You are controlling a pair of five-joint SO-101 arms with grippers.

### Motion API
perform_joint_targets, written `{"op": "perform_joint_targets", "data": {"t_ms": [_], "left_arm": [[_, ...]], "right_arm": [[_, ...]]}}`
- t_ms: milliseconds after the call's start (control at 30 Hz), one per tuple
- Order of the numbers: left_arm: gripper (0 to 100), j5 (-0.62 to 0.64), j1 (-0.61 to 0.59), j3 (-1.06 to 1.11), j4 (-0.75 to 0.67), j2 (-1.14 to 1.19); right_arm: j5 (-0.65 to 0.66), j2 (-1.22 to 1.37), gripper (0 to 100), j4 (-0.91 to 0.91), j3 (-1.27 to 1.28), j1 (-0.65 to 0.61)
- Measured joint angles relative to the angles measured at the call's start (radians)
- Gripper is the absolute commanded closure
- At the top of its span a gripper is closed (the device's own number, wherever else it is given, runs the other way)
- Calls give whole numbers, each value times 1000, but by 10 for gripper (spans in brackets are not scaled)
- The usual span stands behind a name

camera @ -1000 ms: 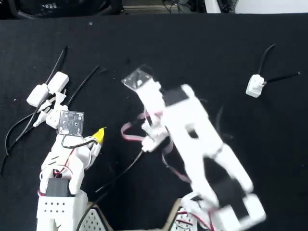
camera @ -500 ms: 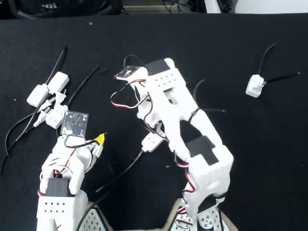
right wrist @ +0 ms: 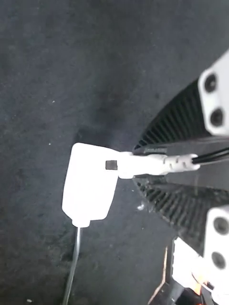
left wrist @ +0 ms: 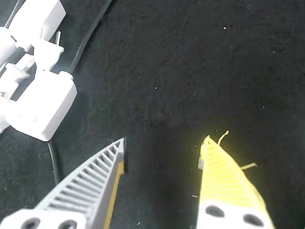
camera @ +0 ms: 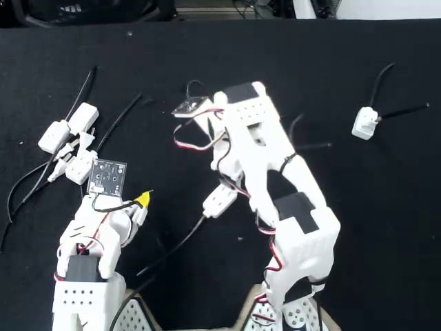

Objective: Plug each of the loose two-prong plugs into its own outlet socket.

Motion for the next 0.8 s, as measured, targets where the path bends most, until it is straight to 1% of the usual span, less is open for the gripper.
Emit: {"op": "perform_joint_targets", "data": {"t_ms": [200, 467, 667, 800], "left_arm": [[747, 0, 0, 0, 0, 0], [747, 0, 0, 0, 0, 0], [747, 0, 0, 0, 0, 0], [747, 0, 0, 0, 0, 0]], "right_arm": [[6, -71, 988, -101, 129, 2], [6, -61, 988, -115, 141, 2], [-71, 48, 988, -129, 97, -26], [-109, 69, 988, -126, 77, -32]]}}
